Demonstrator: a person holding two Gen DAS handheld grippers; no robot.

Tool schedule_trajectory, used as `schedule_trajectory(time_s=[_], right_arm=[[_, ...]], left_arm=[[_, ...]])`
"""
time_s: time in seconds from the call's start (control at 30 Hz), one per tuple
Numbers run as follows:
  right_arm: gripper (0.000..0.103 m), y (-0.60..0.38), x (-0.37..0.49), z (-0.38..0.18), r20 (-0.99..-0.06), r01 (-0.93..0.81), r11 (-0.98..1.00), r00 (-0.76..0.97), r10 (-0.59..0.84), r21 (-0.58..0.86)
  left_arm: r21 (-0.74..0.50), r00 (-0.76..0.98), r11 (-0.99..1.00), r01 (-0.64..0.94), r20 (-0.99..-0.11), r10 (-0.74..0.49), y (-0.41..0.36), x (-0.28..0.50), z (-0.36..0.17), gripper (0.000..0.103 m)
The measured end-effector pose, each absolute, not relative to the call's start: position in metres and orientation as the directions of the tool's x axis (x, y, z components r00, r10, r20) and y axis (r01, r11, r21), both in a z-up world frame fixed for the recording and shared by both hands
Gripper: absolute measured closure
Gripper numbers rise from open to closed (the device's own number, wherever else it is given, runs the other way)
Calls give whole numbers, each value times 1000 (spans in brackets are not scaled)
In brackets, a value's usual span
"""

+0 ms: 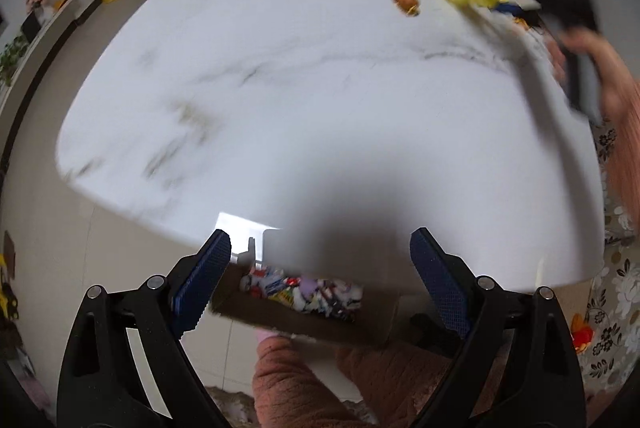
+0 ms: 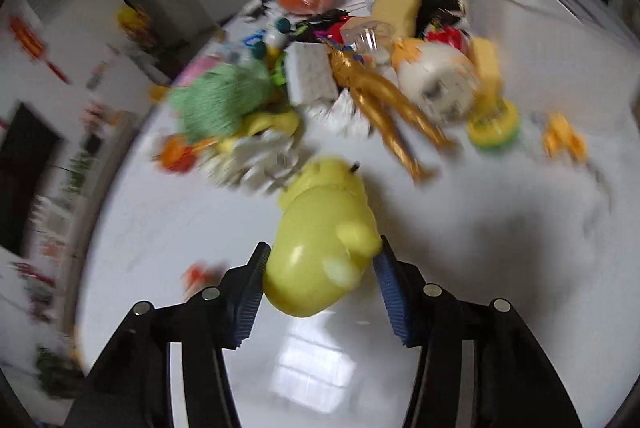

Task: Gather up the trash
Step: 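Grasp the small brown monkey figure with left tool while right lifts yellow toy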

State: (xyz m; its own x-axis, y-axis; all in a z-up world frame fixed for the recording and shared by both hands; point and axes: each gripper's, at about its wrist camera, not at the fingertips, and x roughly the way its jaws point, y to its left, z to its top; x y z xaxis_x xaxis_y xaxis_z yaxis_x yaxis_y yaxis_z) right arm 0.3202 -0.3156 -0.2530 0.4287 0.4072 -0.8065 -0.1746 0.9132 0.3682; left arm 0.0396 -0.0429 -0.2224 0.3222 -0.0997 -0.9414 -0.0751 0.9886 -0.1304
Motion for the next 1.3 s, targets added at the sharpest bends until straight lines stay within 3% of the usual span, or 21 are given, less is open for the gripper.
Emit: schedule_trajectory(time_s=[0.23, 0.53, 0.63, 0.67, 0.7, 0.77, 0.97, 1.3], right_arm=[[52, -383, 217, -255, -756, -137, 847, 395, 522, 513], [53, -410, 151, -247, -715, -129, 815, 416, 561, 565], [53, -414, 141, -244, -688, -115, 790, 427, 587, 602], [53, -415, 138, -243, -681, -112, 784, 430, 593, 611], [53, -417, 135, -240, -675, -108, 779, 435, 596, 618], [53, -418, 135, -237, -663, -109, 768, 438, 607, 631], [53, -414, 139, -221, -644, -124, 763, 460, 611, 635], [53, -361, 118, -190, -648, -228, 773, 437, 624, 592]], left_arm=[[-137, 359, 991, -6, -925, -126, -76, 134, -220, 14], [-162, 405, 985, -55, -906, -126, -108, 274, -229, 14], [-141, 399, 988, -57, -911, -107, -114, 295, -239, 30], [-134, 384, 990, -47, -917, -106, -116, 300, -243, 51], [-133, 371, 990, -45, -923, -107, -116, 302, -247, 68], [-131, 371, 991, -41, -922, -106, -115, 302, -250, 73], [-191, 379, 982, -16, -909, -171, -101, 279, -246, 73], [-255, 474, 958, 129, -833, -285, -42, 163, -178, 73]])
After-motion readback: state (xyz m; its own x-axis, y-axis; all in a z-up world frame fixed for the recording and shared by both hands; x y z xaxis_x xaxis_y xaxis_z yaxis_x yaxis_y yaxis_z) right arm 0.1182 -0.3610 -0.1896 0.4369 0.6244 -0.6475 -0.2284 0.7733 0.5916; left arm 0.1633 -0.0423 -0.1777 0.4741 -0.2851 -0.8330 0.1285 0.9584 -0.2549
